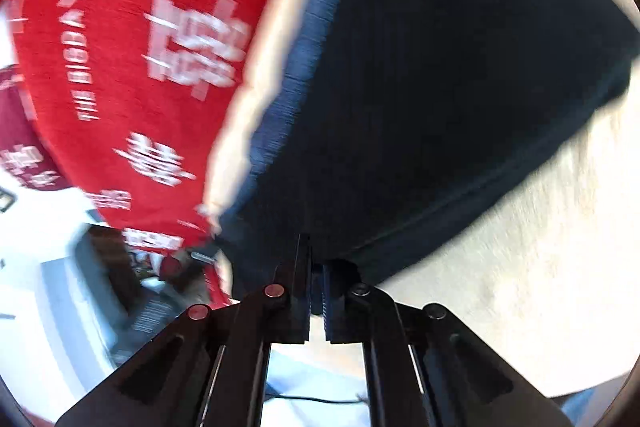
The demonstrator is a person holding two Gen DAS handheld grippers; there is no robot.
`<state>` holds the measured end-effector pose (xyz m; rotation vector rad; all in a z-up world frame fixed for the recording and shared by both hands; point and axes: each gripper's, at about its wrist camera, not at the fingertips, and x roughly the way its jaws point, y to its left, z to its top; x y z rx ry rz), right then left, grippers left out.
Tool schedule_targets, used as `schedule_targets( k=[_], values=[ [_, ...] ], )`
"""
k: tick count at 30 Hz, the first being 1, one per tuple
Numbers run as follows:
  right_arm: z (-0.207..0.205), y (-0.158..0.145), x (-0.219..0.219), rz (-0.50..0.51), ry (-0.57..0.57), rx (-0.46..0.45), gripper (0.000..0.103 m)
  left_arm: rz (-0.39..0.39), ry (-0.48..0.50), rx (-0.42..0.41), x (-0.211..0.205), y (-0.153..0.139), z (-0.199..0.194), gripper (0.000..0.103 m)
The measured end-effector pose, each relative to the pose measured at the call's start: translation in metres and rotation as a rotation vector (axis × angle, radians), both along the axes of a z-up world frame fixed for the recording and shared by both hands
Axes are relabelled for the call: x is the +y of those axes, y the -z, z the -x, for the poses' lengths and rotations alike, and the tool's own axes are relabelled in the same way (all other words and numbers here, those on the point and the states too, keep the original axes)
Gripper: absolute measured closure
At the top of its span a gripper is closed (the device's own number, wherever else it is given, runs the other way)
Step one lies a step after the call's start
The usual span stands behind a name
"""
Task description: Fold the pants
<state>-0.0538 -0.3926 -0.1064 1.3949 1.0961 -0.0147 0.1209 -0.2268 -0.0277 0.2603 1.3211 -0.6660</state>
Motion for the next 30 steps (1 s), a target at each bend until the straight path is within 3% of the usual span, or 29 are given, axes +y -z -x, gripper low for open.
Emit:
schedule_targets(
  k=[3,5,7,9,11,13,15,17,19,21,25,26,28,29,30],
  values=[
    [0.003,0.005,-0.001,-0.018,0.005,-0.012,0.099,-0.003,-0.006,-0.002,-0.011,0.0,0.002,0.019],
    [0.001,-0.005,-0.005,-0.014,-0.056,-0.015,0.095,0.007,0.006,-0.01,-0.022,-0.002,0.005,0.019],
    [-0.001,-0.023,-0.014,0.018,-0.127,-0.013,0.082,0.004,0.029,-0.018,-0.037,-0.004,0.009,0.019],
    [0.003,-0.049,-0.033,0.128,-0.152,-0.042,0.052,0.006,0.045,-0.029,-0.047,-0.009,0.012,0.019],
    [0.007,-0.076,-0.065,0.247,-0.115,-0.077,0.047,0.018,0.065,-0.035,-0.059,-0.015,0.014,0.019],
    [0.008,-0.089,-0.107,0.346,-0.047,-0.086,0.047,0.029,0.084,-0.042,-0.073,-0.019,0.016,0.019],
    [-0.001,-0.084,-0.145,0.372,-0.009,-0.083,0.047,0.033,0.095,-0.041,-0.086,-0.019,0.016,0.019],
    [-0.016,-0.062,-0.172,0.32,-0.004,-0.074,0.047,0.036,0.096,-0.035,-0.101,-0.015,0.017,0.019],
    [-0.035,-0.032,-0.187,0.197,-0.007,-0.07,0.051,0.036,0.099,-0.031,-0.113,-0.009,0.017,0.019],
    [-0.046,-0.009,-0.19,0.093,-0.023,-0.076,0.07,0.025,0.09,-0.023,-0.121,0.001,0.017,0.019],
    [-0.036,-0.013,-0.188,0.046,-0.019,-0.101,0.077,-0.037,0.062,0.011,-0.113,0.024,0.02,0.019],
    [-0.032,-0.017,-0.189,0.058,-0.031,-0.097,0.079,-0.044,0.065,0.014,-0.109,0.028,0.022,0.019],
    [-0.032,-0.02,-0.186,0.184,-0.097,-0.012,0.079,-0.063,0.099,-0.02,-0.106,0.033,0.032,0.019],
    [-0.037,-0.019,-0.184,0.25,-0.132,0.036,0.078,-0.083,0.141,-0.066,-0.109,0.035,0.04,0.019],
    [-0.041,-0.016,-0.18,0.299,-0.165,0.063,0.069,-0.106,0.163,-0.097,-0.112,0.038,0.046,0.019]
  ],
)
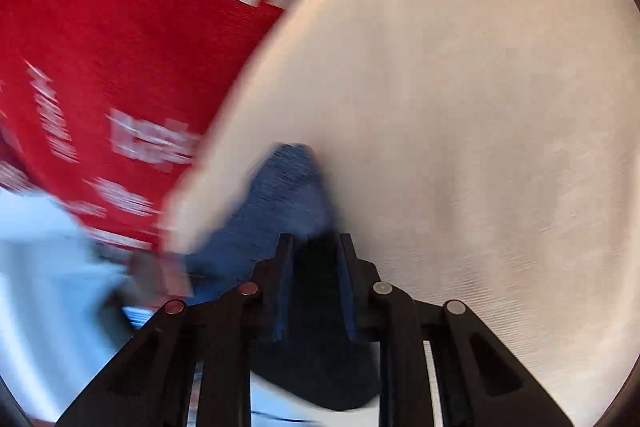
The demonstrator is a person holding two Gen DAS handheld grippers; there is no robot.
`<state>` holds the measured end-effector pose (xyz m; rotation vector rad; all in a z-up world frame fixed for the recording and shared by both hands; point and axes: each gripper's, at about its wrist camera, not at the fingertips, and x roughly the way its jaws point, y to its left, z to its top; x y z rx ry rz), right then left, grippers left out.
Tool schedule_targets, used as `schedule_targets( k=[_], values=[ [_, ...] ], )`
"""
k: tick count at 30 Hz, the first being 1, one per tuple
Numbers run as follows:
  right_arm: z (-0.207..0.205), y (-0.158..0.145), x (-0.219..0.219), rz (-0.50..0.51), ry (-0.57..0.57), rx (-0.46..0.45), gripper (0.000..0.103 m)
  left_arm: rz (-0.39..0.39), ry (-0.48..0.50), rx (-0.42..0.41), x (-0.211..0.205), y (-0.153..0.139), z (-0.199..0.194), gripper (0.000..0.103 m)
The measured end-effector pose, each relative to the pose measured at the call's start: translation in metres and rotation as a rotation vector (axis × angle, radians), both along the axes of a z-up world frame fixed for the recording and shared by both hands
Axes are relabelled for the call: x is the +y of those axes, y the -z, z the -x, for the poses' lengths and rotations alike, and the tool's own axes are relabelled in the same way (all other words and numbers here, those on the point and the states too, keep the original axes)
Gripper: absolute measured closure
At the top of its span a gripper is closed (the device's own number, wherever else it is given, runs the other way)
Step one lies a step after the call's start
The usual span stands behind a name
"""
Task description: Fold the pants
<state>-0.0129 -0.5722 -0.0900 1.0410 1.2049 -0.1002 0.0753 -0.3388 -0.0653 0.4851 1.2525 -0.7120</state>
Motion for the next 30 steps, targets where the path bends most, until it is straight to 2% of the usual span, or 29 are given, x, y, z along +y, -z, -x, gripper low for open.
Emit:
schedule_targets(
  k=[2,7,9,15,18,23,30],
  values=[
    [-0.001,-0.004,0.004,0.017,0.015,0.002,0.066,-0.016,0.001,-0.026,-0.002,0.001,0.004,0.018],
    [0.014,-0.03,0.024,0.114,-0.01,0.029,0.055,-0.038,-0.123,0.024,0.011,-0.005,-0.004,0.018],
    [0.023,-0.042,0.036,0.164,-0.039,0.034,0.049,-0.043,-0.174,0.033,0.022,-0.009,-0.005,0.018],
    [0.047,-0.055,0.067,0.234,-0.133,0.079,0.044,-0.098,-0.328,0.03,0.066,-0.021,0.007,0.018],
    [0.051,-0.059,0.086,0.271,-0.208,0.096,0.039,-0.079,-0.4,0.053,0.083,-0.022,0.017,0.018],
    [0.042,-0.07,0.124,0.344,-0.31,0.083,0.039,-0.049,-0.444,0.061,0.1,-0.025,0.02,0.018],
    [0.016,-0.08,0.185,0.383,-0.364,0.061,0.037,-0.033,-0.442,0.08,0.143,-0.025,0.008,0.018]
  ],
)
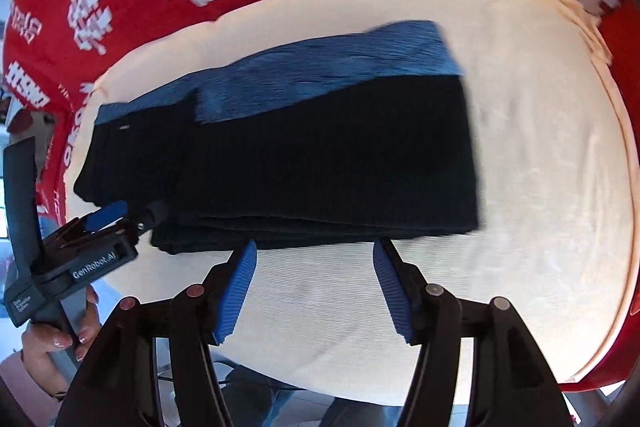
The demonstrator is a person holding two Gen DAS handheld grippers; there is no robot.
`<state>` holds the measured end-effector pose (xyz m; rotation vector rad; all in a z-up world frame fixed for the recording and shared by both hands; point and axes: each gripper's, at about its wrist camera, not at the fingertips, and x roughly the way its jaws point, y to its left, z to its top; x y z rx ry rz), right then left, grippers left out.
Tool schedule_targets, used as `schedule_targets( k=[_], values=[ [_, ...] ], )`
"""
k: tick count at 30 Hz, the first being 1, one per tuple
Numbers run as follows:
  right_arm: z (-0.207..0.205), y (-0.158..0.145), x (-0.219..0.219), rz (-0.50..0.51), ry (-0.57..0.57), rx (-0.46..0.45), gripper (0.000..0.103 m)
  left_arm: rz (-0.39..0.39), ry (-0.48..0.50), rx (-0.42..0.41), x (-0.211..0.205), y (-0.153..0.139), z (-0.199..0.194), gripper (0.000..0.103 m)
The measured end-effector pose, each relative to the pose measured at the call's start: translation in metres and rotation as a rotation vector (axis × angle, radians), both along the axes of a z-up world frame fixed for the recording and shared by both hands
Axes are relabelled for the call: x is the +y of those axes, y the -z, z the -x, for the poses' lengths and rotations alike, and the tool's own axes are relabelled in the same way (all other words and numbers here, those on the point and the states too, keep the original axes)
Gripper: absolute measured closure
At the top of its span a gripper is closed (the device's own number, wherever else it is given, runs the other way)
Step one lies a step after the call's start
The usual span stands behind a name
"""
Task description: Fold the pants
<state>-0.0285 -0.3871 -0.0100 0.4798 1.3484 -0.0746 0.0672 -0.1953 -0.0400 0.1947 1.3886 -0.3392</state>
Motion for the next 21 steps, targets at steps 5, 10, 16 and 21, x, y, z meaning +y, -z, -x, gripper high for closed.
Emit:
schedule_targets(
  k=[5,10,16,21],
  values=[
    [-0.027,0.005,0.05,0.015,-0.055,0.008,0.037,0.0,-0.043,0.01,0.054,0.006,-0.016,0.018],
    [-0.052,0.014,0.095,0.04,-0.116,0.046,0.037,0.012,-0.118,0.005,0.104,0.01,-0.034,0.018],
    [-0.066,0.026,0.138,0.104,-0.195,0.072,0.034,0.121,-0.314,-0.008,0.178,0.016,-0.056,0.018],
    [-0.066,0.033,0.145,0.14,-0.214,0.082,0.028,0.243,-0.455,0.0,0.232,0.033,-0.068,0.018]
  ],
)
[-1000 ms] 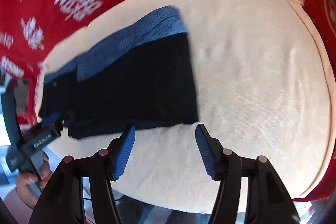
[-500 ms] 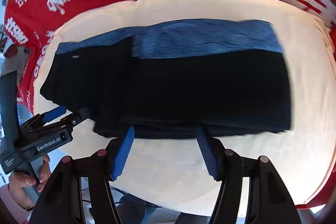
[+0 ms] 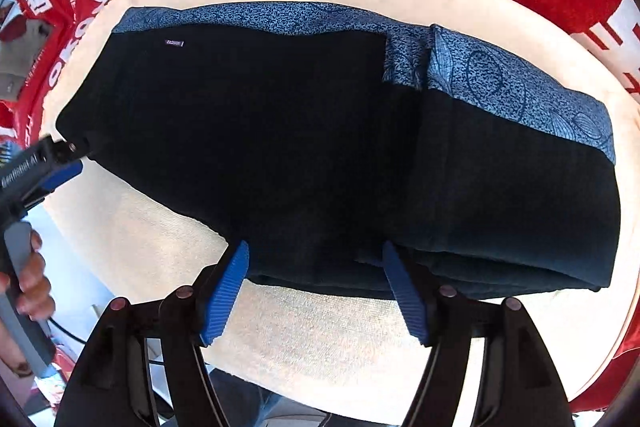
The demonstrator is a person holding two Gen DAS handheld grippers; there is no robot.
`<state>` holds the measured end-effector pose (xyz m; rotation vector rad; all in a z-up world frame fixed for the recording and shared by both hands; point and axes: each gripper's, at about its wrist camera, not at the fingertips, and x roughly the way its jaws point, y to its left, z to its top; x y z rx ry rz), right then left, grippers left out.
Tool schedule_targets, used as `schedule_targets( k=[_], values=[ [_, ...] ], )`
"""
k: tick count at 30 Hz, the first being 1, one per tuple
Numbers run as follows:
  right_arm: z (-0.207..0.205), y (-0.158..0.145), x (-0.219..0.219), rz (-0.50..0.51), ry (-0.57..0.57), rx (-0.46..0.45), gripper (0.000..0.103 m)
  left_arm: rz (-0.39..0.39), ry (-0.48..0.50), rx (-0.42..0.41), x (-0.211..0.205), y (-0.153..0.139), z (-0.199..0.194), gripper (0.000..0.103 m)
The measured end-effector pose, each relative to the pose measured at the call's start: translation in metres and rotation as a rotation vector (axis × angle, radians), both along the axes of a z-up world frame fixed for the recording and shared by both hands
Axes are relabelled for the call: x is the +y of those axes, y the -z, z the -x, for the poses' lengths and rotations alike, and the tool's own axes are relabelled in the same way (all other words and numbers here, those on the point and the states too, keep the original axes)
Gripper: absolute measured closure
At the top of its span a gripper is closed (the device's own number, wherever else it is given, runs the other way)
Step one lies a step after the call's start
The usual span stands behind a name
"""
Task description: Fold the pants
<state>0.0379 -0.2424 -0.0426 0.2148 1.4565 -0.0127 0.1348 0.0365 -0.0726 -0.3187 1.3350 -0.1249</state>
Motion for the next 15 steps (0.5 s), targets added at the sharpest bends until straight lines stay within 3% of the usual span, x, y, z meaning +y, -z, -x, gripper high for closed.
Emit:
schedule_targets(
  k=[6,12,15],
  values=[
    [0.001,0.002,0.004,0.027,-0.022,0.01,0.027,0.318,-0.049,-0.02,0.026,0.019,-0.008,0.018],
    [-0.001,0.006,0.005,0.014,-0.013,0.009,0.027,0.362,-0.061,-0.065,0.022,0.025,-0.009,0.018],
    [-0.001,0.007,0.005,0.01,-0.023,0.008,0.027,0.363,-0.049,-0.089,0.016,0.01,-0.012,0.018]
  ],
)
